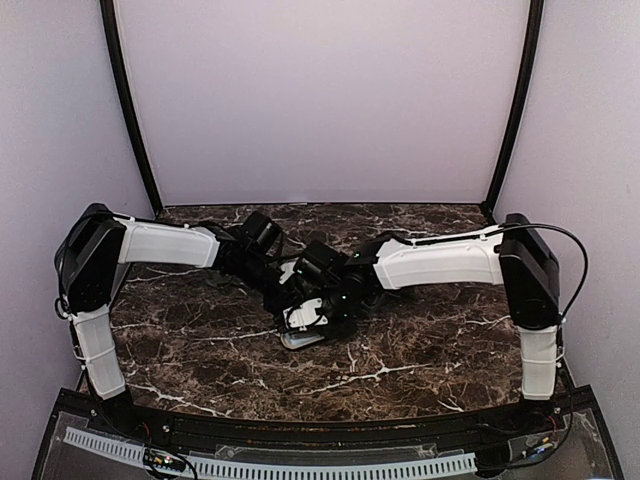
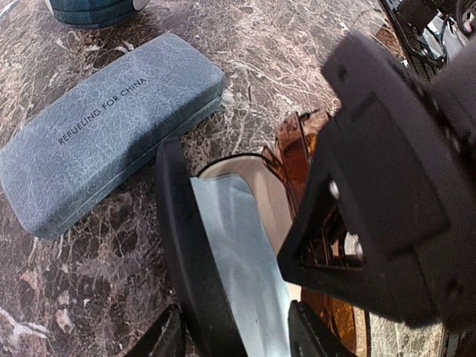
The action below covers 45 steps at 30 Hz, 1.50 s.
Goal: Organize the sunglasses
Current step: Place the sunglasses in the sunglasses case.
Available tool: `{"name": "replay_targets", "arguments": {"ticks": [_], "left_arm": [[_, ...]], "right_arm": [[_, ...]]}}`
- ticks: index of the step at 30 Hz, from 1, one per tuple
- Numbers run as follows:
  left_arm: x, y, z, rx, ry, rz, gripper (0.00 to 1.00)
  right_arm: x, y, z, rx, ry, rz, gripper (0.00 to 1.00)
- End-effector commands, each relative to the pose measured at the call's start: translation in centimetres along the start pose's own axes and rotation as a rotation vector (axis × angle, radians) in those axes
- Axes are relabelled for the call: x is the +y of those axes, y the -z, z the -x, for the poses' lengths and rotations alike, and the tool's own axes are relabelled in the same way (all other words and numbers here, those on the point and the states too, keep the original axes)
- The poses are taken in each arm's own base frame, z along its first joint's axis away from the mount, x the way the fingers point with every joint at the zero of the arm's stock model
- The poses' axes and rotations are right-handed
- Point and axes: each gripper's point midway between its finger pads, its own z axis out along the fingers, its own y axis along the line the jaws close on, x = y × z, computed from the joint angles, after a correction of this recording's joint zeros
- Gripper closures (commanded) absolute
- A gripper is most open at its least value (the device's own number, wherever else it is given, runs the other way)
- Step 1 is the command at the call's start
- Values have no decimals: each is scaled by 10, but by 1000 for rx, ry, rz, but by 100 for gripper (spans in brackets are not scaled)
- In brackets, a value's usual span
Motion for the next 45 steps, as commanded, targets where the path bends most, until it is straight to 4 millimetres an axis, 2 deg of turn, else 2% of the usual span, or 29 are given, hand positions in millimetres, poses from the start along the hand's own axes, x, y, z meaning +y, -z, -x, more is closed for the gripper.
{"name": "replay_targets", "arguments": {"ticks": [1,19,30,45], "left_arm": [[-2,2,8,-9,-23,-8,52],[-4,0,4,-2,-17,-15,56],[-4,0,3,0,-13,-14,57],[-3,-1,-1,6,-12,-10,58]], "right_arm": [[2,-2,12,-3,43,-1,88],[-6,-5,18,3,36,-43,66],[-7,-6,16,13,22,-55,63],[-20,8,15,15,-39,-130,62]]}}
